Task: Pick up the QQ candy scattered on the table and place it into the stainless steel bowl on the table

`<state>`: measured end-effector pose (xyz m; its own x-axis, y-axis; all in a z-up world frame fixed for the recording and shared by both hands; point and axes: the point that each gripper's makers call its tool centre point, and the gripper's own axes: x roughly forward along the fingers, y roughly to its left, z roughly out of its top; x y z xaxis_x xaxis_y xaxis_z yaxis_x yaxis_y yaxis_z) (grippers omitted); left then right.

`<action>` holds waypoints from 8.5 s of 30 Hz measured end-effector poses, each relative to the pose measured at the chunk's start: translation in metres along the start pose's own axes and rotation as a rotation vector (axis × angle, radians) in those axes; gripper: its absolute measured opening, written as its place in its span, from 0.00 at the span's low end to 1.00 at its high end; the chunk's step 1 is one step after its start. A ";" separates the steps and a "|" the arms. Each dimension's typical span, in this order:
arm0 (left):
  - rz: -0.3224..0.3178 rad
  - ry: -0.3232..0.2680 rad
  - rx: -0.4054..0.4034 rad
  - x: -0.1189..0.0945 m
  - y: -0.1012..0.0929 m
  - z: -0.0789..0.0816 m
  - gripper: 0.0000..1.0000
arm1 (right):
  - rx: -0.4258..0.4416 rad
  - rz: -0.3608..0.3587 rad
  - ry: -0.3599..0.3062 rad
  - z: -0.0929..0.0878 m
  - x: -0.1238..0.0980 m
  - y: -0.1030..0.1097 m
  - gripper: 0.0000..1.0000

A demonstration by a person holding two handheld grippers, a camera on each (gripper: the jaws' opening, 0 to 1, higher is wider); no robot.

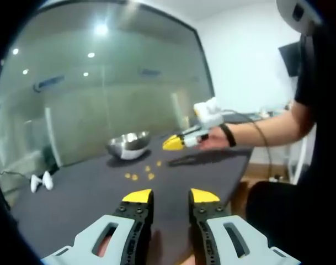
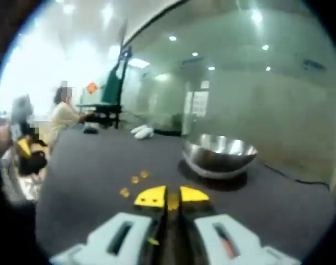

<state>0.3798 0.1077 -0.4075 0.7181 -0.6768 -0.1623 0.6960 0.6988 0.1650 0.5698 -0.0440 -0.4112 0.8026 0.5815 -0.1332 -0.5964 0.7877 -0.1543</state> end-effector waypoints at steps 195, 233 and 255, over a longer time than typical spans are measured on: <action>0.047 -0.014 -0.021 -0.027 0.016 -0.006 0.27 | 0.017 -0.129 -0.113 0.064 0.049 -0.037 0.09; 0.057 -0.018 -0.064 -0.033 0.024 -0.006 0.27 | 0.079 -0.110 -0.096 0.097 0.131 -0.100 0.16; 0.036 -0.036 -0.050 -0.030 0.017 0.001 0.27 | 0.106 -0.097 -0.104 0.097 0.112 -0.102 0.18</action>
<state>0.3699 0.1400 -0.3984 0.7430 -0.6580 -0.1223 0.6692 0.7330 0.1216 0.7223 -0.0394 -0.3159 0.8566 0.5156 -0.0195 -0.5159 0.8548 -0.0567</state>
